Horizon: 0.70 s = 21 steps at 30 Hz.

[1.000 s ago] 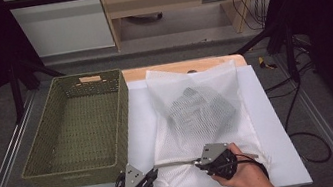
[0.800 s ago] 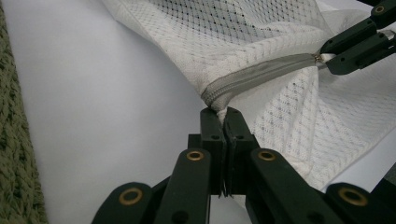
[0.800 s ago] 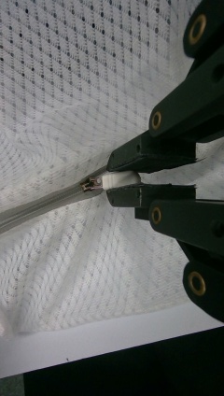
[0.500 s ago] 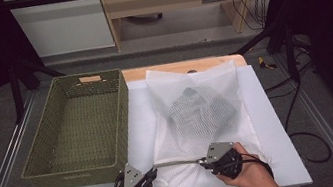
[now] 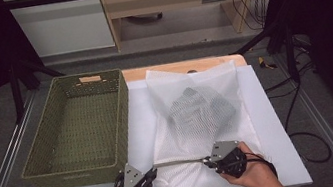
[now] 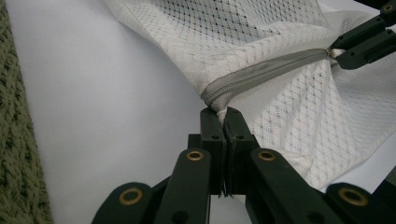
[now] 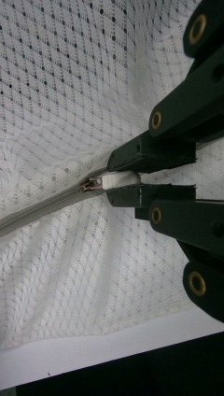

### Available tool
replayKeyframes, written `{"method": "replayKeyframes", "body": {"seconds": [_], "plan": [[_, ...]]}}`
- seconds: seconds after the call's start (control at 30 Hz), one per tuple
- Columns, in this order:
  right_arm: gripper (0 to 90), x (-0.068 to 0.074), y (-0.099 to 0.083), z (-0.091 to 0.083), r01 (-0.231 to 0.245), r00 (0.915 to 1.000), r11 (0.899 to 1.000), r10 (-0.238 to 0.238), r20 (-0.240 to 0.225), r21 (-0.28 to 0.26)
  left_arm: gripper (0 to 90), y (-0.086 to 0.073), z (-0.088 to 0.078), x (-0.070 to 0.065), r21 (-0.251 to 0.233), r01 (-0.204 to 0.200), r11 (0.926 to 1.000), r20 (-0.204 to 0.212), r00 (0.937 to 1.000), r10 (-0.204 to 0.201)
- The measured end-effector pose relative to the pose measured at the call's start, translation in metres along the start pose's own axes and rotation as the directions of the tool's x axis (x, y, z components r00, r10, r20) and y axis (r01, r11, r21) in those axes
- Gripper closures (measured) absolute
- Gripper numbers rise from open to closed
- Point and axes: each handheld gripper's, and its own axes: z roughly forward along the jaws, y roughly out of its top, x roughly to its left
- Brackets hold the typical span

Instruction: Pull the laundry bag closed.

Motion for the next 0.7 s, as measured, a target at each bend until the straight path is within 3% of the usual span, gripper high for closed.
{"method": "replayKeyframes", "body": {"seconds": [0.7], "plan": [[82.0, -0.0034, -0.0081, -0.001, -0.006, 1.0, 1.0, 0.006, 0.001, 0.018, 88.7, 0.0001, -0.0007, 0.001, -0.002, 0.007, 1.0, -0.004, 1.0, -0.007]]}}
